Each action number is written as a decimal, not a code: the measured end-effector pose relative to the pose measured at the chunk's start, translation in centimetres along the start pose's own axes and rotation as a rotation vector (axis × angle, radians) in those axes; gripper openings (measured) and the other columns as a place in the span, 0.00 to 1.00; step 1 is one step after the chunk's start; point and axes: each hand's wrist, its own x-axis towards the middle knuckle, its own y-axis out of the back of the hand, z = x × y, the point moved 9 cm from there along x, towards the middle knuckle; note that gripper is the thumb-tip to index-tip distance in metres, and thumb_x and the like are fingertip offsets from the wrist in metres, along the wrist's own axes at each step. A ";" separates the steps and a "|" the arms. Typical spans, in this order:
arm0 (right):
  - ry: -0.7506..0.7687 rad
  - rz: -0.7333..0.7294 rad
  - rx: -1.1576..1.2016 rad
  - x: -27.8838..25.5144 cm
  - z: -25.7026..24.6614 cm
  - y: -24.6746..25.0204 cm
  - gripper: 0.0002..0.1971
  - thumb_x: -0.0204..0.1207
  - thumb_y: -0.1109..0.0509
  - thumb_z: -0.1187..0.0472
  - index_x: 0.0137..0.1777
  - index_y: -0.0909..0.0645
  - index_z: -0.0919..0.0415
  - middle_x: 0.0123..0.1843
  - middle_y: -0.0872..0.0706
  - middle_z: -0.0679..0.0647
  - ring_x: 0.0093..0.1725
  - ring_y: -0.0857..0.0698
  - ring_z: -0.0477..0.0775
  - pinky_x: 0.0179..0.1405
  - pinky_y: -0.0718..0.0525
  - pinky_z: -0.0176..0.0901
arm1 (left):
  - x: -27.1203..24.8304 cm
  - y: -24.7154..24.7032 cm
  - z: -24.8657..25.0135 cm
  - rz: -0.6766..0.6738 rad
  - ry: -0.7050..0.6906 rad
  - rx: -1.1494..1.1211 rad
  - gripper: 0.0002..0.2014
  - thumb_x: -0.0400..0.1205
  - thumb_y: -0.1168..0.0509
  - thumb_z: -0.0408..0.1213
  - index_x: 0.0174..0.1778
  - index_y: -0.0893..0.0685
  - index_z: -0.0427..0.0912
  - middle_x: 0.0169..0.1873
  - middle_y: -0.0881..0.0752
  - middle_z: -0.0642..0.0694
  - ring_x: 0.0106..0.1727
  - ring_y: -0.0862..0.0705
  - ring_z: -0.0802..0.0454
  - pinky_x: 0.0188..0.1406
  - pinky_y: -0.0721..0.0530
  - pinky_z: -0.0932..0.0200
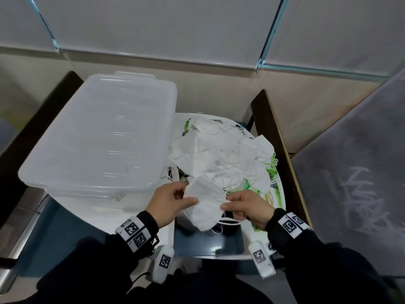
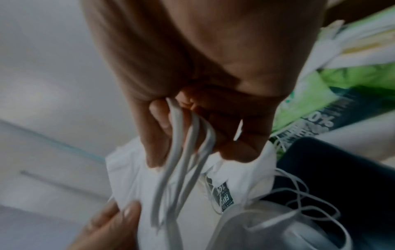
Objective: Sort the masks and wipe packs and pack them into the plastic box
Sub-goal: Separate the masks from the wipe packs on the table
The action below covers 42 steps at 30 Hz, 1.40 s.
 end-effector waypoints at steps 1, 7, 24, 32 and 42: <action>-0.017 0.018 0.046 -0.1 0.5 0.2 0.09 0.77 0.23 0.73 0.35 0.13 0.66 0.25 0.24 0.53 0.22 0.30 0.45 0.22 0.32 0.33 | -0.4 -0.3 -0.8 -0.039 0.014 0.013 0.08 0.75 0.18 0.41 0.45 0.09 0.54 0.36 0.08 0.57 0.39 0.11 0.59 0.45 0.15 0.62; 0.105 0.214 -0.097 -0.3 2.1 0.5 0.11 0.68 0.14 0.67 0.48 0.10 0.62 0.46 0.10 0.57 0.42 0.14 0.52 0.43 0.13 0.38 | -1.0 -1.5 -3.7 -0.133 0.056 0.195 0.16 0.72 0.18 0.39 0.54 0.07 0.57 0.43 0.07 0.63 0.47 0.09 0.63 0.54 0.12 0.57; 0.092 0.226 -0.914 2.4 6.6 -4.3 0.11 0.76 0.23 0.53 0.58 0.11 0.48 0.55 0.07 0.50 0.58 0.12 0.53 0.54 0.19 0.43 | -1.3 -4.7 -5.3 -0.353 -0.330 1.254 0.11 0.82 0.36 0.52 0.56 0.18 0.53 0.52 0.13 0.50 0.55 0.16 0.44 0.53 0.27 0.49; 0.096 0.225 -0.837 3.3 7.0 -4.8 0.14 0.73 0.21 0.53 0.59 0.12 0.47 0.55 0.07 0.48 0.55 0.12 0.50 0.58 0.15 0.45 | -0.7 -4.4 -5.4 -0.264 -0.362 1.235 0.16 0.62 0.20 0.51 0.40 0.17 0.54 0.41 0.19 0.53 0.42 0.18 0.48 0.37 0.25 0.54; -0.086 0.739 -0.367 1.7 5.9 5.6 0.11 0.74 0.20 0.47 0.45 0.15 0.51 0.42 0.12 0.48 0.45 0.13 0.54 0.50 0.16 0.47 | 0.8 -3.7 -5.6 -0.242 -0.207 1.172 0.16 0.72 0.29 0.58 0.50 0.19 0.55 0.56 0.22 0.53 0.57 0.21 0.47 0.57 0.24 0.48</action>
